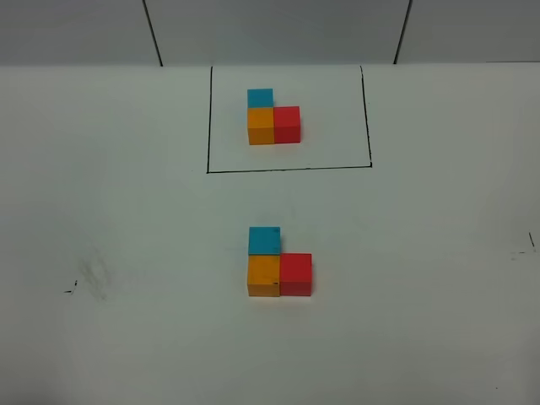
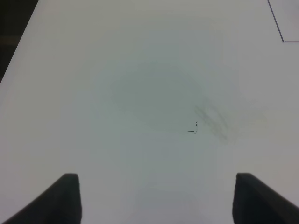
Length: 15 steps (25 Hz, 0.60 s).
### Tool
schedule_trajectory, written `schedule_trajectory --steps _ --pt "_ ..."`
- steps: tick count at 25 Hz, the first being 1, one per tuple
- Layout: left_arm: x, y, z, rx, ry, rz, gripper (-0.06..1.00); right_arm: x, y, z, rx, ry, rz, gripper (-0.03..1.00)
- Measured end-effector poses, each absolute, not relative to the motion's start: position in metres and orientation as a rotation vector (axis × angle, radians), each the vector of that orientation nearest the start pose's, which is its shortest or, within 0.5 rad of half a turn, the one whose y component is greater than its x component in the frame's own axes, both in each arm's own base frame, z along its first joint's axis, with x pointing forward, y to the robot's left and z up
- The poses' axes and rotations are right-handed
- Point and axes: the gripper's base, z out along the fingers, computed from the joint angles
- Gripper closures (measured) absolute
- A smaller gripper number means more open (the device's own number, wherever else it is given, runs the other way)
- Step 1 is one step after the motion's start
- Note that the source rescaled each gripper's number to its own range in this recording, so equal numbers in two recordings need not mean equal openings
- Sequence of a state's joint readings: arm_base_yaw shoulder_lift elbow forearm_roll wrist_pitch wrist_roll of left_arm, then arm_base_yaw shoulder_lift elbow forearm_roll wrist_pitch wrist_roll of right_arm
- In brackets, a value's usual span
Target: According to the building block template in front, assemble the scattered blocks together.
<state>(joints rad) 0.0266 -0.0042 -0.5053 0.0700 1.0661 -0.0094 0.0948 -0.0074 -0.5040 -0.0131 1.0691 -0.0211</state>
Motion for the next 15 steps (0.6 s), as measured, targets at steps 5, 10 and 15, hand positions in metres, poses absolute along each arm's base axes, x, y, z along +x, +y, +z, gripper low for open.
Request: schedule_trajectory --steps 5,10,15 --pt "-0.0066 0.0054 0.2784 -0.041 2.039 0.094 0.27 -0.0067 -0.0016 0.2776 -0.118 2.038 0.031 0.11" --pt "-0.0066 0.0054 0.2784 -0.041 2.039 0.094 0.27 -0.0067 -0.0016 0.2776 -0.120 2.038 0.030 0.11" --pt "-0.0066 0.0054 0.2784 -0.041 2.039 0.094 0.27 -0.0068 -0.0006 0.2776 -0.115 2.038 0.041 0.11"
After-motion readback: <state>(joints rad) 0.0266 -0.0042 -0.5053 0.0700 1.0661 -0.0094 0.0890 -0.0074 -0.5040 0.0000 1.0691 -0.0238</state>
